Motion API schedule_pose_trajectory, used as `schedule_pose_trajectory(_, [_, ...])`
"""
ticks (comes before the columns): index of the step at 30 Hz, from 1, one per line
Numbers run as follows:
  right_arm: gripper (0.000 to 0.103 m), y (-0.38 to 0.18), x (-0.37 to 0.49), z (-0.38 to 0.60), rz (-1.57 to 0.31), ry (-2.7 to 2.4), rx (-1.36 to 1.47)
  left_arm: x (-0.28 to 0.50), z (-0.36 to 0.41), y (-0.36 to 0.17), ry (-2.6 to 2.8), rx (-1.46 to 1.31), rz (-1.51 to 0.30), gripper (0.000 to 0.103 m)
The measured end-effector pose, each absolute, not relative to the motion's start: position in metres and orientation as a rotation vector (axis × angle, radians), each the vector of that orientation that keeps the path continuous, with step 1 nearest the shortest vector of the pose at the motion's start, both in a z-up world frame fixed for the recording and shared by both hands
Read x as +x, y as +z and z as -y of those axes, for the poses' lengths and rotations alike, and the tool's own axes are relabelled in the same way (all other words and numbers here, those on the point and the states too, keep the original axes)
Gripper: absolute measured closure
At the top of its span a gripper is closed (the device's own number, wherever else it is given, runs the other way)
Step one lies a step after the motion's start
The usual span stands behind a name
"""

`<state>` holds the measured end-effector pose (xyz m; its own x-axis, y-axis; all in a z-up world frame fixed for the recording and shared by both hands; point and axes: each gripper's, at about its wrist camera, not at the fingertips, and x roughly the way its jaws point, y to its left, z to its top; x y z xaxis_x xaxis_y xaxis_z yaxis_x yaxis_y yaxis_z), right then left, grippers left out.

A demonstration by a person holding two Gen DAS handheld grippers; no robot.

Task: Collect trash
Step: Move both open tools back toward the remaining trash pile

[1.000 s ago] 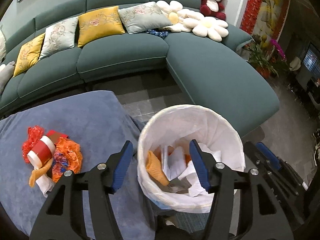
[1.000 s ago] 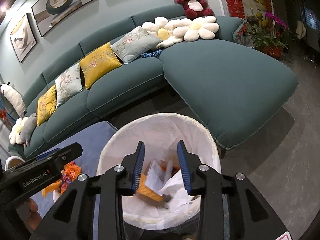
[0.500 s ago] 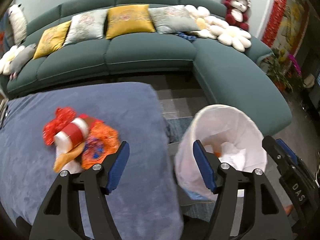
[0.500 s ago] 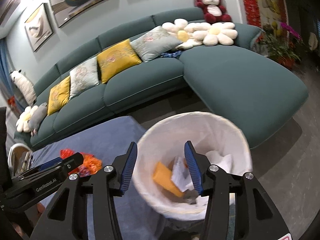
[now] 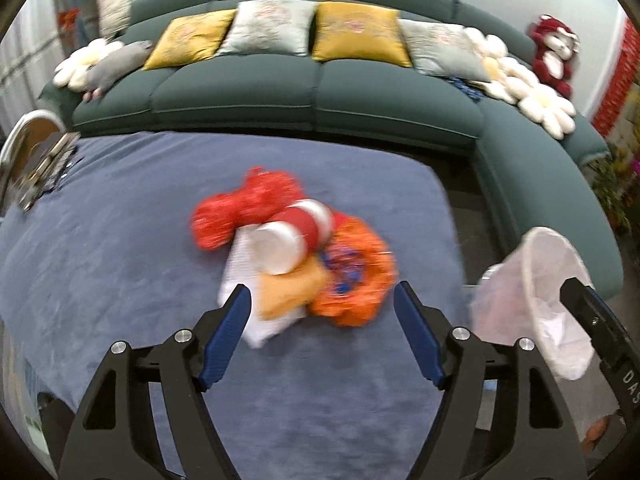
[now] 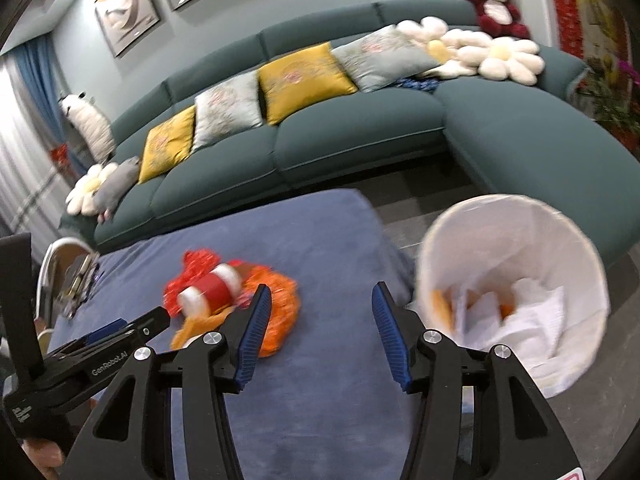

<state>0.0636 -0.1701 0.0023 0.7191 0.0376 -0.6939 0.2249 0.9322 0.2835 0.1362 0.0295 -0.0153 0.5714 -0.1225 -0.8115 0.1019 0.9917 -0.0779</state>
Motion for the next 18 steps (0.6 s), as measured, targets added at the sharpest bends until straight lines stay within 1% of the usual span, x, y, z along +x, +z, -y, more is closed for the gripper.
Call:
schedule_pose_trajectory(6, [0.052,-0.019,0.087,0.116,-0.83,-0.026,0.364,0.143,-0.09,-0.035,-0.033,-0.044,-0.982,0.03])
schedule_pose_trajectory(11, [0.052,-0.041,0.109,0.08,-0.895,0.015,0.391,0.15,-0.124,-0.05,0.022,-0.048,-1.004,0.03])
schedule_pose_trajectory(18, [0.052,-0.07,0.137,0.049,-0.971,0.035,0.493,0.161,-0.151,-0.066,0.047,-0.065,-1.025,0.03])
